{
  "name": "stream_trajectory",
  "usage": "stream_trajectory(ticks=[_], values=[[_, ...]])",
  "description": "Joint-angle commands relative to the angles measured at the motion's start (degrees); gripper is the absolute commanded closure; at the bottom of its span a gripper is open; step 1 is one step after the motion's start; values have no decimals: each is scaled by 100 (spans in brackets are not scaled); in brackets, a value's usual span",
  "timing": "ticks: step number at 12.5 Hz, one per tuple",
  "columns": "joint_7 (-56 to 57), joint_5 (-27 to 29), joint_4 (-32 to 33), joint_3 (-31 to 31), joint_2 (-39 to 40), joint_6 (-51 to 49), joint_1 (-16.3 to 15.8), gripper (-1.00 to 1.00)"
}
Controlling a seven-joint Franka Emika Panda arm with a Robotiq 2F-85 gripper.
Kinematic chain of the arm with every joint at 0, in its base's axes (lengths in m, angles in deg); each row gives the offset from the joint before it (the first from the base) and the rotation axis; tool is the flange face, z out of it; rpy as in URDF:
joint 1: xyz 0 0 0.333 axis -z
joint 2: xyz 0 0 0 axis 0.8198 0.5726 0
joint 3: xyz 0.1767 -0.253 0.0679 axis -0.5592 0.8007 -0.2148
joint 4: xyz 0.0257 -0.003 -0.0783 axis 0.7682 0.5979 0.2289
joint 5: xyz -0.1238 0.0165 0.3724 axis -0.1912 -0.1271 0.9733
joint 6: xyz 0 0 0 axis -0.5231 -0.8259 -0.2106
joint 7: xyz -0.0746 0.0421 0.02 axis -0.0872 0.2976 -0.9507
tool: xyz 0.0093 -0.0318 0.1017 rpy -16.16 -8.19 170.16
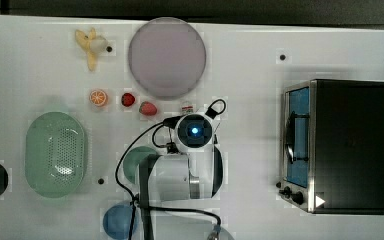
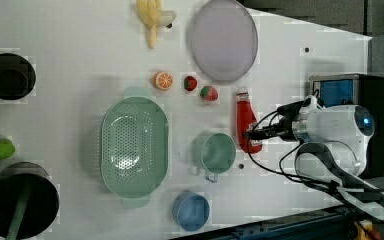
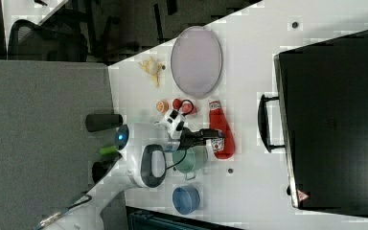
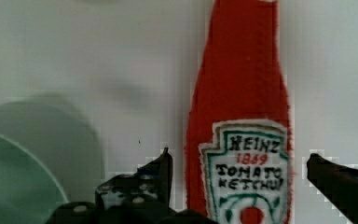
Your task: Pick Ketchup from the table and place it in strainer.
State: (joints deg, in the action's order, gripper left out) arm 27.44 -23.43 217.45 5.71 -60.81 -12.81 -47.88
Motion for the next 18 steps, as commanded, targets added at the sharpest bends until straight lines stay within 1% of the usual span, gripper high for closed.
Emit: stream_trajectory(ticks=[1, 4, 5, 7, 8, 11, 13, 15, 18], values=[[141, -122, -69, 24, 15, 318, -15, -100], [126, -122, -143, 8, 243, 397, -20, -100], [125, -121, -150, 13, 299, 407, -19, -92], [127, -122, -161, 37, 388, 593, -17, -43], [125, -122, -158, 29, 388, 592, -17, -25], [125, -121, -223, 30, 240, 581, -12, -25], [91, -119, -245, 34, -158, 285, -6, -25], [-13, -94, -318, -27, -722, -451, -18, -25], [-142, -81, -697, -234, -1561, -1848, -78, -25]])
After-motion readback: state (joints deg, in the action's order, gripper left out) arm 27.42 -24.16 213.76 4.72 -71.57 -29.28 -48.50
